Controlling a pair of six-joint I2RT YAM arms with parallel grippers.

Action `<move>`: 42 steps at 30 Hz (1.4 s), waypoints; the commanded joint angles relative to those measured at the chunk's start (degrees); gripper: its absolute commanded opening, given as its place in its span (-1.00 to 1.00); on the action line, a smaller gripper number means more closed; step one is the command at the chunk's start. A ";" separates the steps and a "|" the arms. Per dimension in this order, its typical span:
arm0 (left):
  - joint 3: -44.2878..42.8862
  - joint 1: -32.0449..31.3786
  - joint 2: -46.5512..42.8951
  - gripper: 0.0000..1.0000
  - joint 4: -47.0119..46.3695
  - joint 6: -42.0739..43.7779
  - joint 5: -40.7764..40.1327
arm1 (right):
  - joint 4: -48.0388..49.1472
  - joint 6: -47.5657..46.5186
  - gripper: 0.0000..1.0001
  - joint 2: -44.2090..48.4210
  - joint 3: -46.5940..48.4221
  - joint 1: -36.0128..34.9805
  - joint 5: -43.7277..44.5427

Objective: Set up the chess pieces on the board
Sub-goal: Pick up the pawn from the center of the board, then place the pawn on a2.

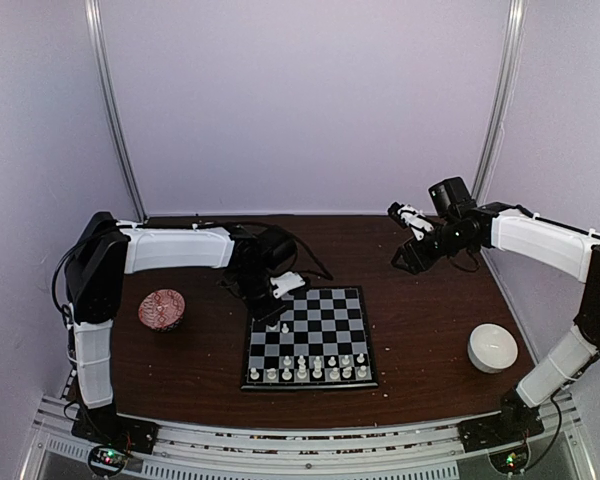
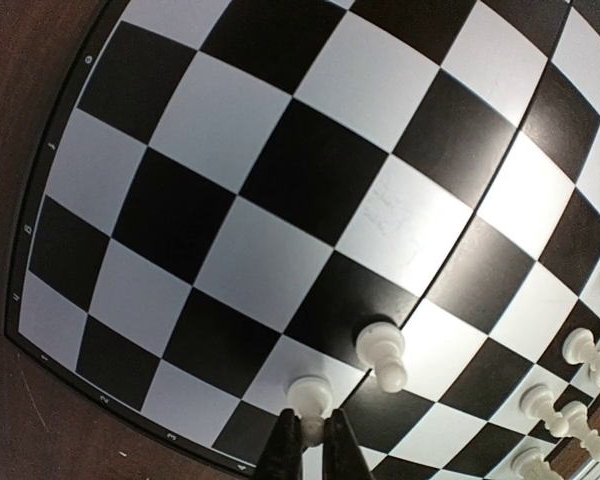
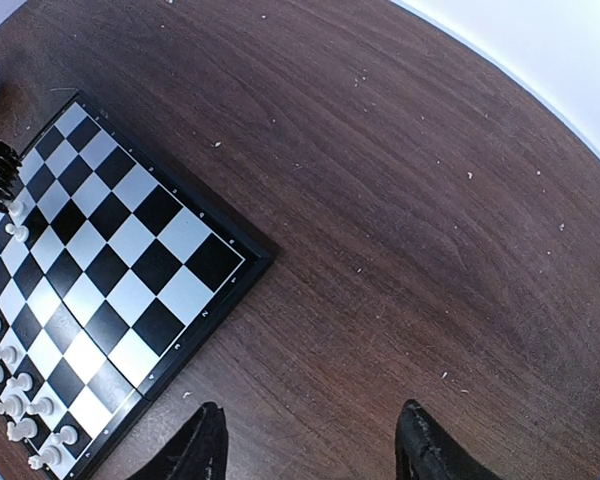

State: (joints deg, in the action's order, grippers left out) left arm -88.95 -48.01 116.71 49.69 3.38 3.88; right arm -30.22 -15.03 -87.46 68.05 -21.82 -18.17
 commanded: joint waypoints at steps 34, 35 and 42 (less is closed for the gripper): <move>11.64 -3.22 -13.05 -1.00 4.62 -2.37 7.39 | -1.06 -0.71 0.15 -1.73 1.29 0.30 -2.32; 11.68 -3.23 -12.81 -1.00 4.62 -2.33 7.37 | -1.07 -0.72 0.16 -1.70 1.36 0.34 -2.38; 11.64 -3.67 -11.56 -1.00 4.62 -1.65 8.90 | -1.25 -0.80 0.15 -1.93 1.44 0.34 -2.42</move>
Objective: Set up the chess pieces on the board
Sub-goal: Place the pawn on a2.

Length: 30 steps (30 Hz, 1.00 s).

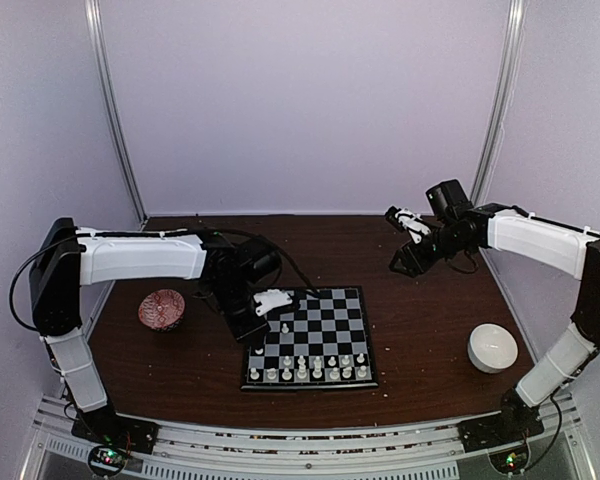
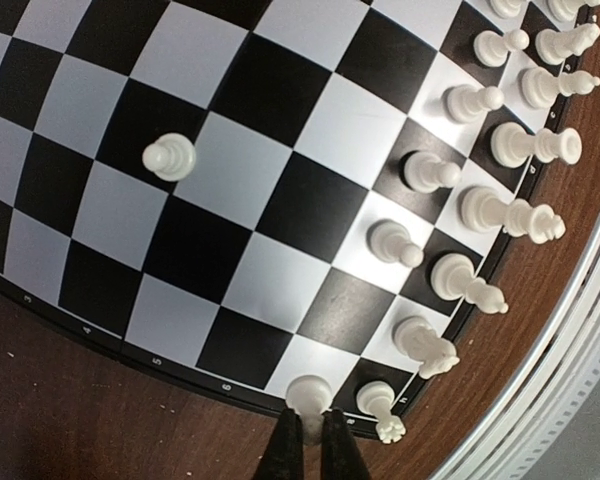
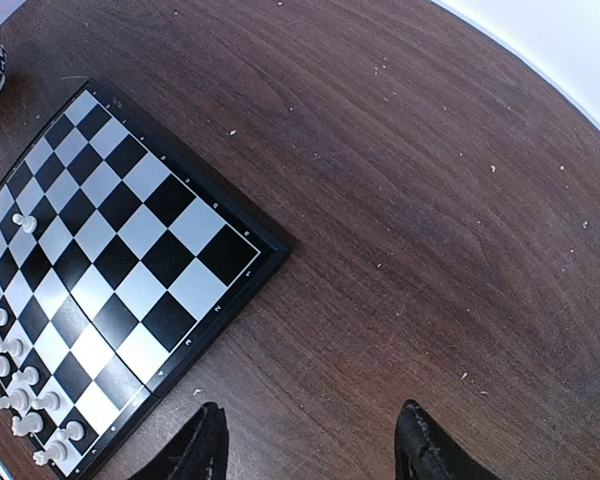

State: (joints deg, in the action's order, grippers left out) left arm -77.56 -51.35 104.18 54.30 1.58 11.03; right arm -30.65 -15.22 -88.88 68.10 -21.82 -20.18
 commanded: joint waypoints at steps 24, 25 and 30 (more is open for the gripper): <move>2.24 -0.85 3.22 -1.00 -0.08 0.53 0.97 | -1.42 -0.95 0.16 -0.81 1.69 0.30 -1.59; 2.16 -0.85 3.18 -1.00 -0.08 0.53 0.93 | -1.42 -1.03 0.16 -0.85 1.63 0.30 -1.63; 2.17 -0.85 3.48 -0.94 -0.08 0.43 0.84 | -1.43 -1.11 0.16 -1.03 1.69 0.29 -1.80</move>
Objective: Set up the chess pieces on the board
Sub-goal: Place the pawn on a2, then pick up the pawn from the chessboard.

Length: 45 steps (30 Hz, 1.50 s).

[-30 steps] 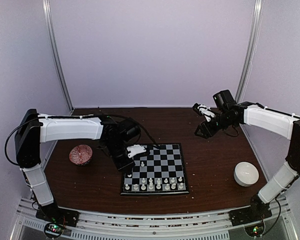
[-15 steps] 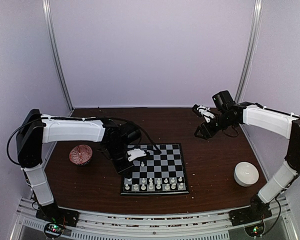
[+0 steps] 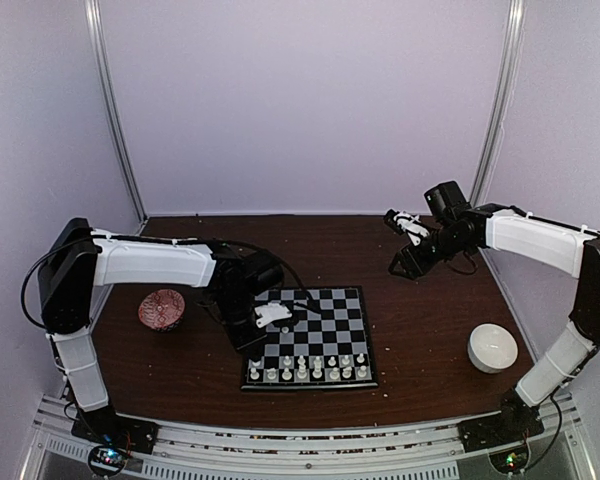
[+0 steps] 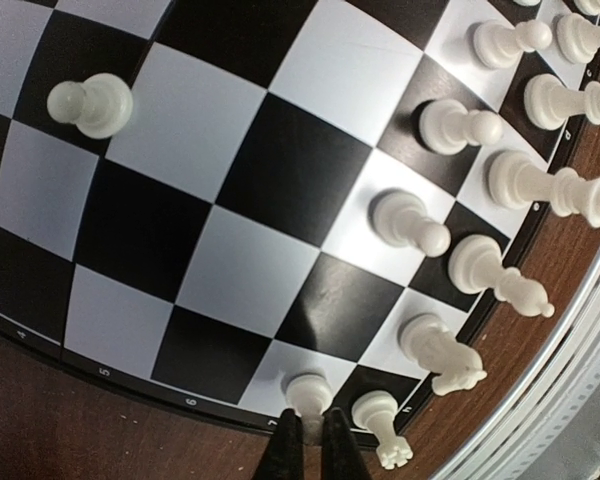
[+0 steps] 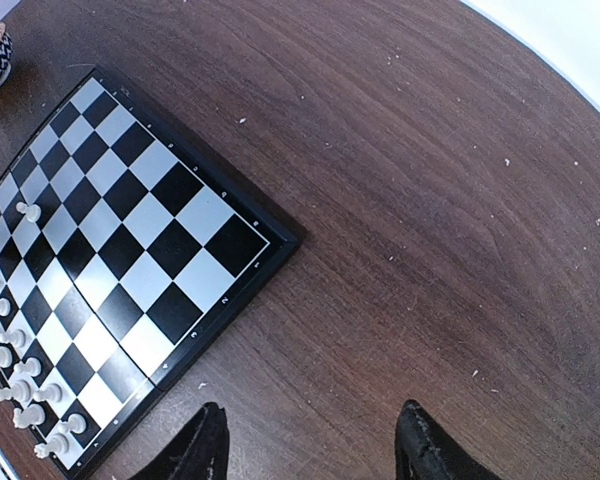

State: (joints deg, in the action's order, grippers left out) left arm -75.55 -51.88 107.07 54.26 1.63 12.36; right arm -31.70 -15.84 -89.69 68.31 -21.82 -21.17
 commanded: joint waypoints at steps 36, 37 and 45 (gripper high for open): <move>-16.42 -0.15 5.95 -0.26 -5.12 -6.73 -11.67 | -0.82 -1.15 0.16 0.73 1.38 0.34 -0.47; -16.39 -0.15 6.40 -0.26 -5.53 -6.67 -11.83 | -0.81 -1.21 0.16 0.74 1.38 0.30 -0.48; -17.73 -0.15 9.67 -0.26 -6.92 -6.60 -11.16 | -0.96 -1.31 0.16 0.47 1.38 0.29 -0.74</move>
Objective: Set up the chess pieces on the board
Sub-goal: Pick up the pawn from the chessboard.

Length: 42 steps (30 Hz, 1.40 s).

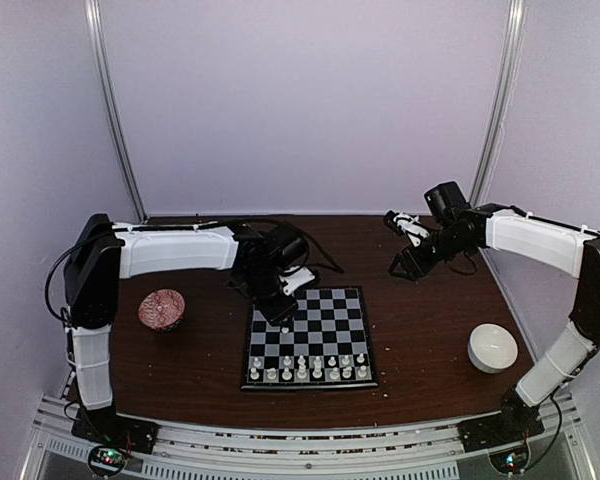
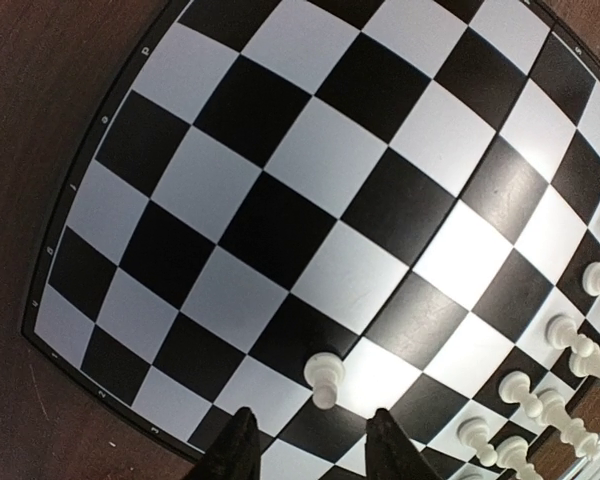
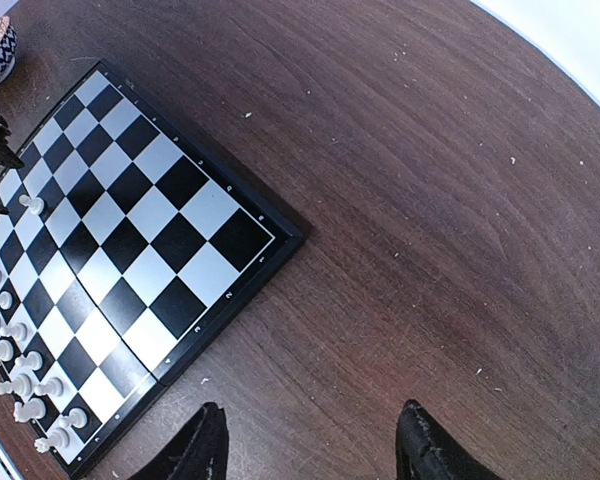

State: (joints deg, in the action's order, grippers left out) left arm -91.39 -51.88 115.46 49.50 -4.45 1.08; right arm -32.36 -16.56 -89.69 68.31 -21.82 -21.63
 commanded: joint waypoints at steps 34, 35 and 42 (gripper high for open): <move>-2.03 0.02 5.04 -0.70 -2.12 0.84 3.03 | -1.21 -0.85 0.16 -0.84 1.98 0.25 -1.31; -2.03 0.02 5.04 -0.72 -2.12 0.91 2.97 | -1.19 -0.85 0.16 -0.84 1.97 0.29 -1.31; -1.97 0.02 4.83 -0.88 -1.39 1.36 2.81 | -1.27 -0.92 0.16 -0.92 1.98 0.34 -1.31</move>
State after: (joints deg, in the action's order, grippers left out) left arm -92.18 -51.86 119.96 47.94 -3.97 3.42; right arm -33.23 -16.75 -90.32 68.53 -21.82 -22.31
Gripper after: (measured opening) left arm 0.081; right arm 0.580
